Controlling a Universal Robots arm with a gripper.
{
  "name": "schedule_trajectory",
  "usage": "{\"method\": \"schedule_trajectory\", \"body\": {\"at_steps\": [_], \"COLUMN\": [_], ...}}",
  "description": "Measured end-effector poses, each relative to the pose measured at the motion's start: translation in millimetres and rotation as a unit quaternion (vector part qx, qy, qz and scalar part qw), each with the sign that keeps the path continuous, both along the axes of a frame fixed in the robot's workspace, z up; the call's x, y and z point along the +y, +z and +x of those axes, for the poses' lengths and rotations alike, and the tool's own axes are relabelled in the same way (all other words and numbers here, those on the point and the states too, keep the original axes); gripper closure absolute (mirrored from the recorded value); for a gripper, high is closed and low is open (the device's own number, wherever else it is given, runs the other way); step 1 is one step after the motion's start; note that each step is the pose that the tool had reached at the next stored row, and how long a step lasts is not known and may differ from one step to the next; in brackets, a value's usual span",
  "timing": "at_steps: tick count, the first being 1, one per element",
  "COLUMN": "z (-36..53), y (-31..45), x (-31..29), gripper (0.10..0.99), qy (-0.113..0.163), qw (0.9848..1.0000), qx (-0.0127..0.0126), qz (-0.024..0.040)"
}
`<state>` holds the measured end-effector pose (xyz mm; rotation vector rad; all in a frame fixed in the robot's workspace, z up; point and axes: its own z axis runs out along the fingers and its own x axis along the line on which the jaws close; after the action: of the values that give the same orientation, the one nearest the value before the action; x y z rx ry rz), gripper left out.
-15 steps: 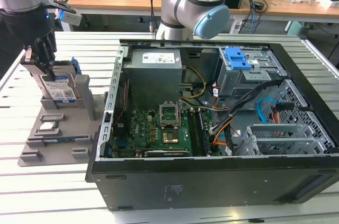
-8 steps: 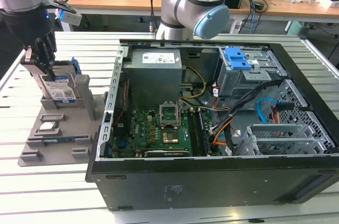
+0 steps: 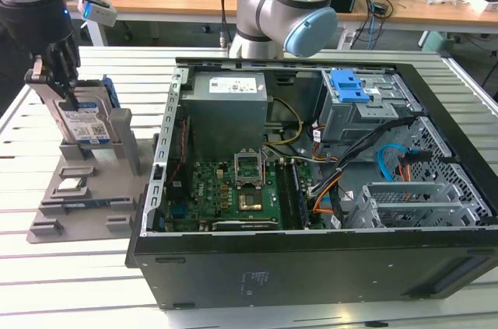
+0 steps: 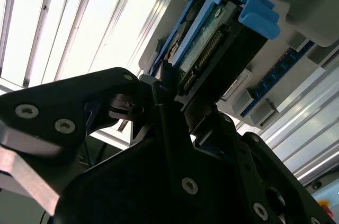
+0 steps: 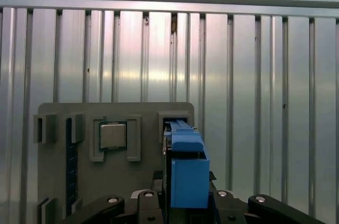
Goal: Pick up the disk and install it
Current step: 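Pick up the disk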
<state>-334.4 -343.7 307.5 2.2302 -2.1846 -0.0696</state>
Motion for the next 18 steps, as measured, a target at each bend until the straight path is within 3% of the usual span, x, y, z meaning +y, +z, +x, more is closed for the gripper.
{"method": "schedule_trajectory", "body": {"at_steps": [9, 18], "z": [0.2, 0.4], "y": [12.1, 30.8], "x": [2.8, 6.1], "gripper": [0.725, 0.725], "qy": [0.000, 0.000], "qw": [1.0000, 1.0000], "qx": [0.0000, 0.0000], "qz": [0.0000, 0.0000]}}
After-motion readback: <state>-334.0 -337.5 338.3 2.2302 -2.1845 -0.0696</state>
